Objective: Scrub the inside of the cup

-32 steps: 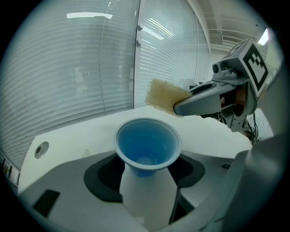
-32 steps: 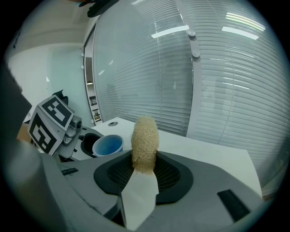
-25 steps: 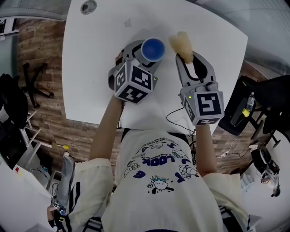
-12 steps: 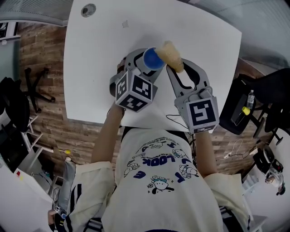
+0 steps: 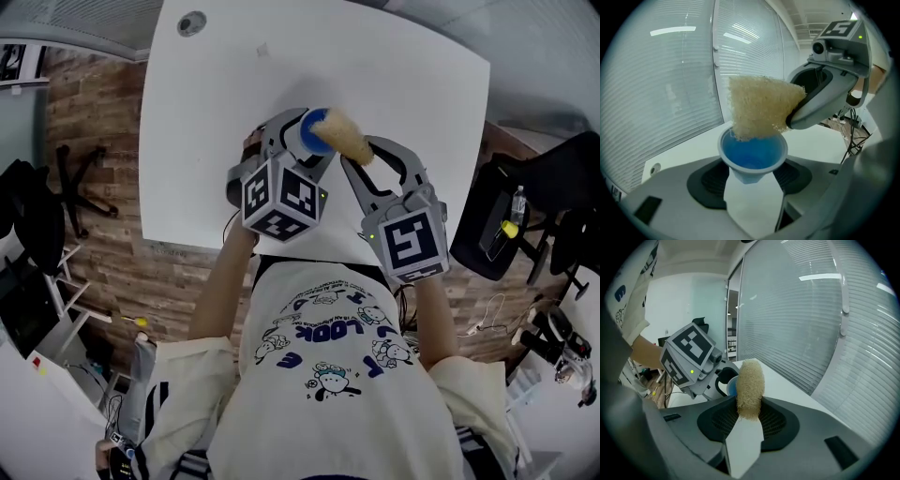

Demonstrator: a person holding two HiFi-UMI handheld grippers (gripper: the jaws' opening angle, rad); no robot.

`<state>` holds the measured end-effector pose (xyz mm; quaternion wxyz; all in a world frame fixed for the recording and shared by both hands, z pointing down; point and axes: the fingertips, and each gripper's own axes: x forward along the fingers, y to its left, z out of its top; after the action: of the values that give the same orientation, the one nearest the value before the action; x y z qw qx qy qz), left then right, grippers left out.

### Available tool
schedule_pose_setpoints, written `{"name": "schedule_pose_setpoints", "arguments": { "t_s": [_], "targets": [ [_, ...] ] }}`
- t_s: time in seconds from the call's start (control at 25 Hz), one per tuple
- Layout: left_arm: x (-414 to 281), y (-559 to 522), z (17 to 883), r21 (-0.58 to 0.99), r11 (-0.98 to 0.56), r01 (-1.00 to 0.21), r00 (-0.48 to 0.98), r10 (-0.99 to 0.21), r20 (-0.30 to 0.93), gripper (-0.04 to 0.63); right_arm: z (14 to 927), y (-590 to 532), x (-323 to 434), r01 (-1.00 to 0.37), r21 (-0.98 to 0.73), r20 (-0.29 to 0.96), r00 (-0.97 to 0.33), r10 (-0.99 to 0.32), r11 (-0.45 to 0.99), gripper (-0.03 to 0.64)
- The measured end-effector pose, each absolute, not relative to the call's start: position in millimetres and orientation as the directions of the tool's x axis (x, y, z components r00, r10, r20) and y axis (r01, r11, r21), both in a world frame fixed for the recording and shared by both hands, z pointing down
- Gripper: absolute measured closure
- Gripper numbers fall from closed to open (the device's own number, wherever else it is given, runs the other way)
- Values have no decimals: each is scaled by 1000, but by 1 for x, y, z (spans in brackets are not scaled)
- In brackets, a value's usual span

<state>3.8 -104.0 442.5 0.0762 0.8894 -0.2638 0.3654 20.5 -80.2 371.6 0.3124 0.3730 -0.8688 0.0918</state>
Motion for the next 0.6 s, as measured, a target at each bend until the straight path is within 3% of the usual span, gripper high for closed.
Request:
{"name": "schedule_pose_setpoints", "arguments": {
  "t_s": [0.6],
  "targets": [
    [-10,-75,423,-115,-883,-456,604,-401,689,275,376,-53,17,-655,45,652,-553,-519,754,489]
  ]
}}
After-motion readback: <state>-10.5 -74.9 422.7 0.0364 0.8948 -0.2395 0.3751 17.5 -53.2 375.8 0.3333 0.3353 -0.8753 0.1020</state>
